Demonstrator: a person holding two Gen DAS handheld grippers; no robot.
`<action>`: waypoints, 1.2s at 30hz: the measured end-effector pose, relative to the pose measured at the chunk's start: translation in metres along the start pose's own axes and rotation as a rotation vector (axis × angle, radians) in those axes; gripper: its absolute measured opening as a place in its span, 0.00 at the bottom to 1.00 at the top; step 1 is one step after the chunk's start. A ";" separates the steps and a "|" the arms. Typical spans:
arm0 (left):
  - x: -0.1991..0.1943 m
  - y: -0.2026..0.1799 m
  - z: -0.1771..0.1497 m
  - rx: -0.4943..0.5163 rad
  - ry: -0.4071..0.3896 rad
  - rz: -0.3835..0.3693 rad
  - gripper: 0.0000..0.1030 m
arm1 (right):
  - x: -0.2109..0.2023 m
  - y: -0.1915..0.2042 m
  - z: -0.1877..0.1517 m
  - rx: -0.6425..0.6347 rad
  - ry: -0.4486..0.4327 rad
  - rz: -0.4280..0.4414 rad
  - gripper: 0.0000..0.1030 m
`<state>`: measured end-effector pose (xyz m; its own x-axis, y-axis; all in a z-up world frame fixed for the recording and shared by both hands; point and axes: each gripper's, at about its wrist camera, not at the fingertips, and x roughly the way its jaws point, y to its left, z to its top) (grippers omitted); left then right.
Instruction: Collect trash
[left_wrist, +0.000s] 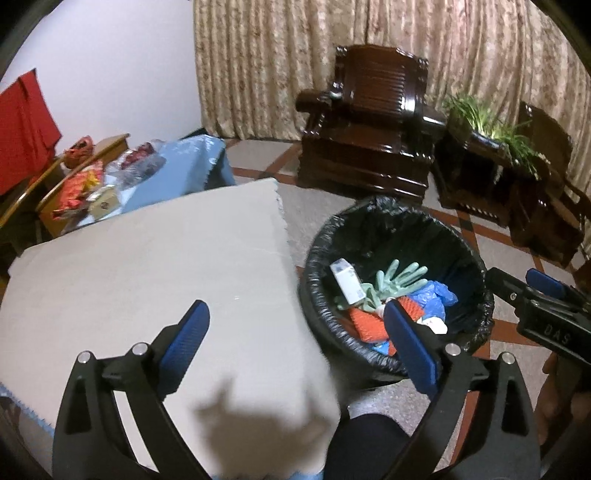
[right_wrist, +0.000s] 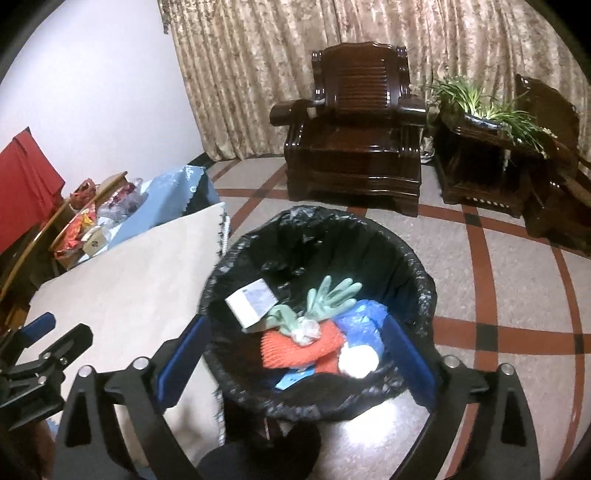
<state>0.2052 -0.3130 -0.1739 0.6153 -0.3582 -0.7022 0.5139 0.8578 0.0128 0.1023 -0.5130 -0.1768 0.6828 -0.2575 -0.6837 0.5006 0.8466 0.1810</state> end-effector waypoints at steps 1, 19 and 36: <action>-0.010 0.007 -0.001 -0.012 -0.006 0.009 0.91 | -0.006 0.006 0.000 -0.005 -0.001 0.001 0.91; -0.176 0.108 -0.023 -0.195 -0.163 0.173 0.95 | -0.131 0.140 -0.003 -0.248 -0.151 -0.020 0.94; -0.311 0.146 -0.070 -0.301 -0.302 0.346 0.95 | -0.255 0.182 -0.041 -0.131 -0.350 -0.006 0.94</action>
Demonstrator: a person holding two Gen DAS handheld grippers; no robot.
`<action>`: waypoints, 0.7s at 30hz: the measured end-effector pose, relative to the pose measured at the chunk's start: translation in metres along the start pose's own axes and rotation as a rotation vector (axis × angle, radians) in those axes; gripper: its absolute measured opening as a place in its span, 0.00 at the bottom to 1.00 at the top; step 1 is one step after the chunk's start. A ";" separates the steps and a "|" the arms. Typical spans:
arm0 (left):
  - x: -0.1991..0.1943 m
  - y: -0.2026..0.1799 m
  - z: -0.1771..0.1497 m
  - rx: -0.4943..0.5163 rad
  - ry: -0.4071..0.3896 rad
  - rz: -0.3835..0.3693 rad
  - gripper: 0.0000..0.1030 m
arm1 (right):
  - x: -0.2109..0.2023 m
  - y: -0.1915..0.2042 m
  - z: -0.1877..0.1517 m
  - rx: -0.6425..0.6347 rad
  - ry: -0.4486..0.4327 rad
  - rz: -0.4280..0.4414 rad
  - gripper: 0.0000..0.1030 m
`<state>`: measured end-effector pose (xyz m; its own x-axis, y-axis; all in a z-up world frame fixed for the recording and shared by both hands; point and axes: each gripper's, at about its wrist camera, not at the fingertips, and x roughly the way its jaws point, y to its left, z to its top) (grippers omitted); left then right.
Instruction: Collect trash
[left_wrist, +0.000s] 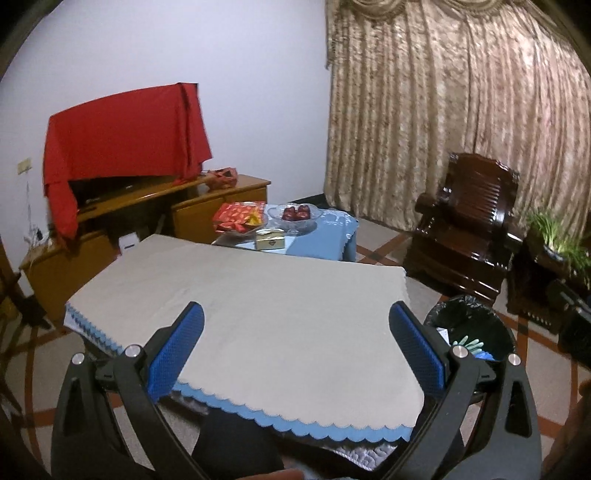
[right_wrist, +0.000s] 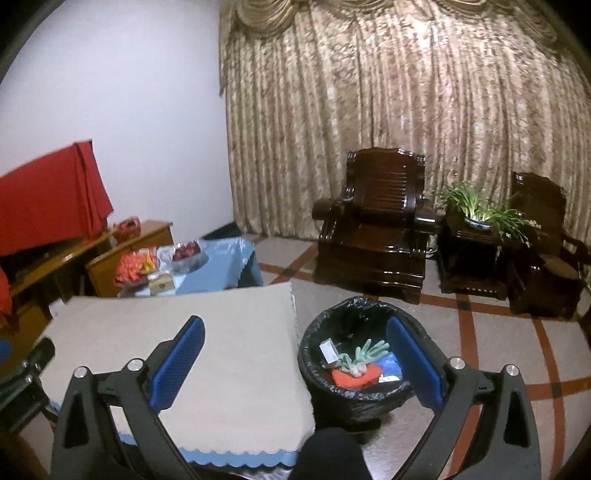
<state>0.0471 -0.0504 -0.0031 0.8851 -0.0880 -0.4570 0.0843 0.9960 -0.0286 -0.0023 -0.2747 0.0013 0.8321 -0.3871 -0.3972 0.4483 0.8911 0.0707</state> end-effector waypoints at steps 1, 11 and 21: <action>-0.007 0.005 -0.001 -0.007 -0.006 0.007 0.95 | -0.008 0.004 0.000 0.002 -0.010 0.002 0.94; -0.065 0.028 0.001 -0.038 -0.093 0.055 0.95 | -0.056 0.022 -0.004 -0.019 -0.076 0.038 0.94; -0.096 0.033 0.000 -0.052 -0.134 0.106 0.95 | -0.070 0.024 -0.008 -0.012 -0.081 0.068 0.94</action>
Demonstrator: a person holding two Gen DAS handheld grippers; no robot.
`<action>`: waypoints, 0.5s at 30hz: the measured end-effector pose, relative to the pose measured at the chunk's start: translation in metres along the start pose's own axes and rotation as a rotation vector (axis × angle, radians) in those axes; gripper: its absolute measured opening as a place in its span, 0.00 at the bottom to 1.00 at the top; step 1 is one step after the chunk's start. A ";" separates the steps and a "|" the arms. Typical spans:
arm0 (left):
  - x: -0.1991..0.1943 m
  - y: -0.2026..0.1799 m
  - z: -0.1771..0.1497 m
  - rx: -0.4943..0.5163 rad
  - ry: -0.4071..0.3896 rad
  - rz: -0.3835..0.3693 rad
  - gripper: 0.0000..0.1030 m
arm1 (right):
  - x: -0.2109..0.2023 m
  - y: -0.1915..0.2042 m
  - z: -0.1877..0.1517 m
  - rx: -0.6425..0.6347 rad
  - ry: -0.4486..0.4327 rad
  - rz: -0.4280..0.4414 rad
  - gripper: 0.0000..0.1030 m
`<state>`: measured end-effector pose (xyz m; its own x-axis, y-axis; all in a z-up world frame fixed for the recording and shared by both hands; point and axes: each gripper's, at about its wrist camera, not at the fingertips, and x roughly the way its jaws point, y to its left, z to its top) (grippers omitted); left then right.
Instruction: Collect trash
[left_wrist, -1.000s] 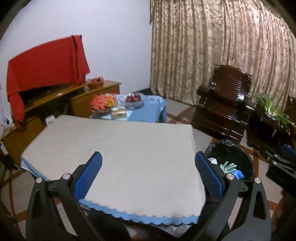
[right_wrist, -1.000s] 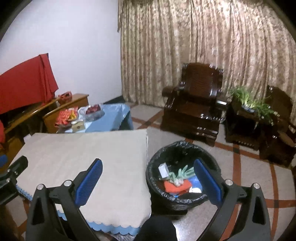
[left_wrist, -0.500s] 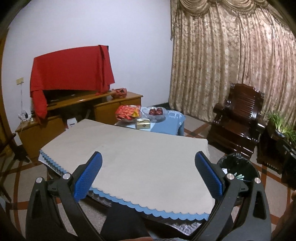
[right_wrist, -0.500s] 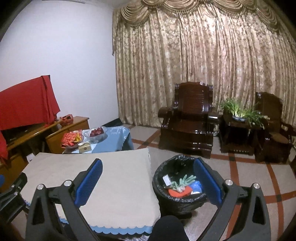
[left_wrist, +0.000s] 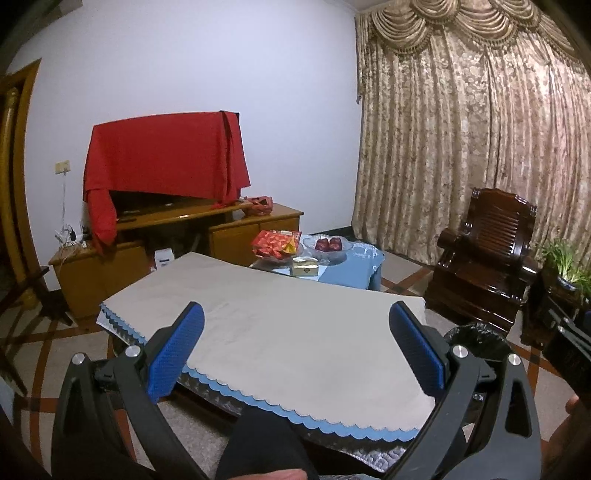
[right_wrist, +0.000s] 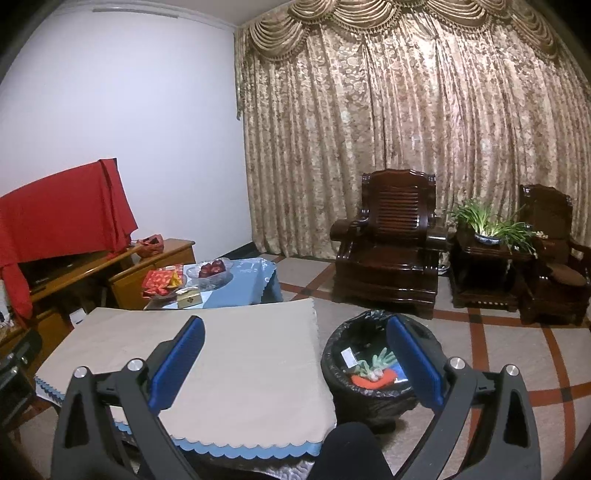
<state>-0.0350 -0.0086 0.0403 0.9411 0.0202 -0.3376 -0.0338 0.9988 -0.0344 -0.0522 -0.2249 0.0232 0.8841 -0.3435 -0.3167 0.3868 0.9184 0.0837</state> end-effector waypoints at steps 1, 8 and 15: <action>-0.001 0.001 -0.001 0.004 -0.005 0.005 0.95 | 0.000 -0.001 0.000 0.000 -0.001 0.002 0.94; -0.007 -0.003 -0.001 -0.001 -0.014 0.025 0.95 | -0.003 -0.009 -0.001 0.013 -0.002 -0.007 0.94; -0.009 0.001 -0.001 -0.009 -0.019 0.042 0.95 | -0.003 -0.014 0.001 0.024 -0.005 -0.025 0.94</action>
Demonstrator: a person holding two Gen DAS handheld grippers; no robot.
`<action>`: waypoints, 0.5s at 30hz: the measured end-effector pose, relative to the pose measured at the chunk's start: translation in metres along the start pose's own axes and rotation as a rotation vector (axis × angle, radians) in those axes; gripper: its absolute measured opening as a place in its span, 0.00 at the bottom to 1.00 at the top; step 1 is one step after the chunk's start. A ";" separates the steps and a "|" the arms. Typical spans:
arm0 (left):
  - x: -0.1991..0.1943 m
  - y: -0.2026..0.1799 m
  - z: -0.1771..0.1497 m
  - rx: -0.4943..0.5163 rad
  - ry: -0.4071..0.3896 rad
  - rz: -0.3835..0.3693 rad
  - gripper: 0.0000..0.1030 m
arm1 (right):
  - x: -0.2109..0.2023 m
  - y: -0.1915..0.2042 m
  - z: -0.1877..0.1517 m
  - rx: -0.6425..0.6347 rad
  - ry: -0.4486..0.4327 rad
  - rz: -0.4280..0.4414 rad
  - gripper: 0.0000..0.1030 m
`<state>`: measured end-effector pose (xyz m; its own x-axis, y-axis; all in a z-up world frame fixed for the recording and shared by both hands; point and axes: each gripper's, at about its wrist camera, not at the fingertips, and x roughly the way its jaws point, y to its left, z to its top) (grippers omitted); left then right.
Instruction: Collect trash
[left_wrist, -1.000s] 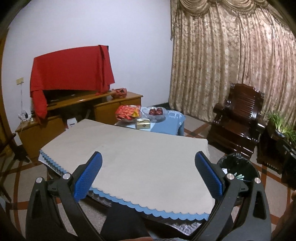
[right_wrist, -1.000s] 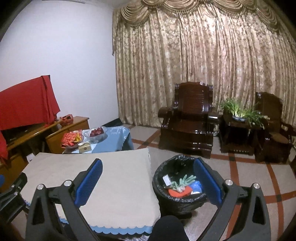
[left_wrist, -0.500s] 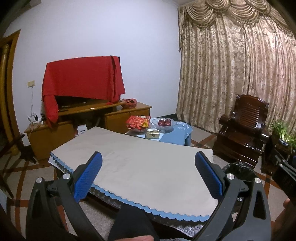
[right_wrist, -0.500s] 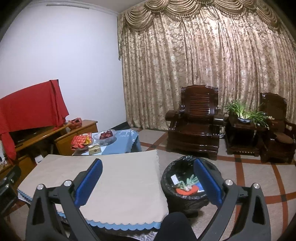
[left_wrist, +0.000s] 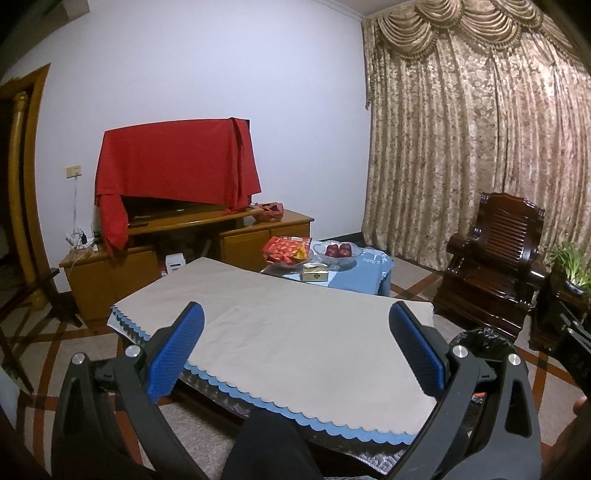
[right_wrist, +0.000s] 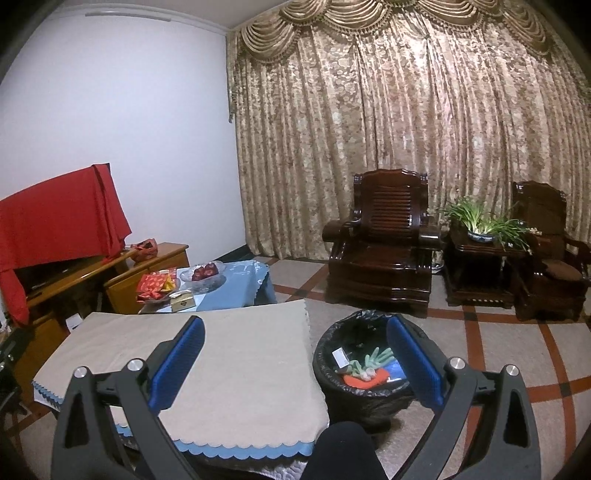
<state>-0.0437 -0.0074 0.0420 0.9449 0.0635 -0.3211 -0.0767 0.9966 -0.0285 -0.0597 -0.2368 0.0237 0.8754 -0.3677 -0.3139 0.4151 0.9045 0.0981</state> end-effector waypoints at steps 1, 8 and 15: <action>0.000 0.000 0.000 0.000 -0.001 0.002 0.95 | 0.000 -0.001 0.001 0.002 -0.002 -0.002 0.94; 0.004 0.003 0.001 -0.008 0.011 0.007 0.95 | -0.001 -0.002 -0.001 -0.001 -0.008 -0.012 0.94; 0.009 0.006 0.001 -0.011 0.021 0.013 0.95 | 0.001 -0.003 -0.001 -0.002 -0.005 -0.019 0.94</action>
<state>-0.0348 -0.0008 0.0403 0.9371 0.0751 -0.3410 -0.0923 0.9951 -0.0344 -0.0608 -0.2396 0.0220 0.8687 -0.3856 -0.3110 0.4308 0.8980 0.0899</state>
